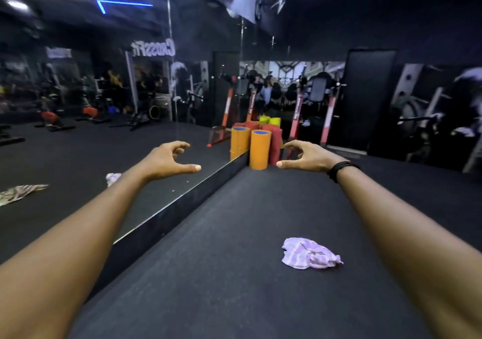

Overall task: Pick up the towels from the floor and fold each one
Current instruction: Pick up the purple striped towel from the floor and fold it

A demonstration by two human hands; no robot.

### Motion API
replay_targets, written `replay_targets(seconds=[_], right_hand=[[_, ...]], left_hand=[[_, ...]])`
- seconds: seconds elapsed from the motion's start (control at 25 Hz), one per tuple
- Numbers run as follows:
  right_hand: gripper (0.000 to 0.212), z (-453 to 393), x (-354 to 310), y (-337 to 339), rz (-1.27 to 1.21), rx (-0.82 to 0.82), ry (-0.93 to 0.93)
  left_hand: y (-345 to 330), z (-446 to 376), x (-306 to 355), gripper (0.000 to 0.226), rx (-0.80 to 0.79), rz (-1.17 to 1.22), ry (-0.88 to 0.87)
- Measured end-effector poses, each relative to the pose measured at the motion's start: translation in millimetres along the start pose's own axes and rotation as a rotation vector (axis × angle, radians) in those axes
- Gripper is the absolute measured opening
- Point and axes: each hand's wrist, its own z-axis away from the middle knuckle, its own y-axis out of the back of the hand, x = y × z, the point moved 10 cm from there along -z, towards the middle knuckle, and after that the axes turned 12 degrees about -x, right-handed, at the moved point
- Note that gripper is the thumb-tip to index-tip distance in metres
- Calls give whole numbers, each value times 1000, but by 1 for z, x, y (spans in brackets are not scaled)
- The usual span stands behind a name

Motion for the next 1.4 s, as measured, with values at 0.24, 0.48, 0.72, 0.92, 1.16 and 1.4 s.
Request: replay_targets(seconds=[0.24, 0.48, 0.72, 0.92, 1.16, 1.4], right_hand=[[83, -76, 58, 48, -42, 133, -154], [84, -135, 147, 52, -82, 150, -301], [85, -198, 275, 81, -86, 175, -410], [84, -276, 389, 118, -127, 153, -452], [85, -371, 508, 141, -125, 67, -504], [85, -459, 642, 92, -167, -16, -601]], left_hand=[[-13, -169, 16, 86, -145, -13, -131], [-94, -303, 26, 88, -343, -30, -207], [-173, -439, 49, 100, -382, -32, -262], [-244, -573, 75, 85, -435, 4, -239], [-329, -705, 91, 86, -491, -12, -213], [-451, -821, 46, 84, -627, -13, -138]])
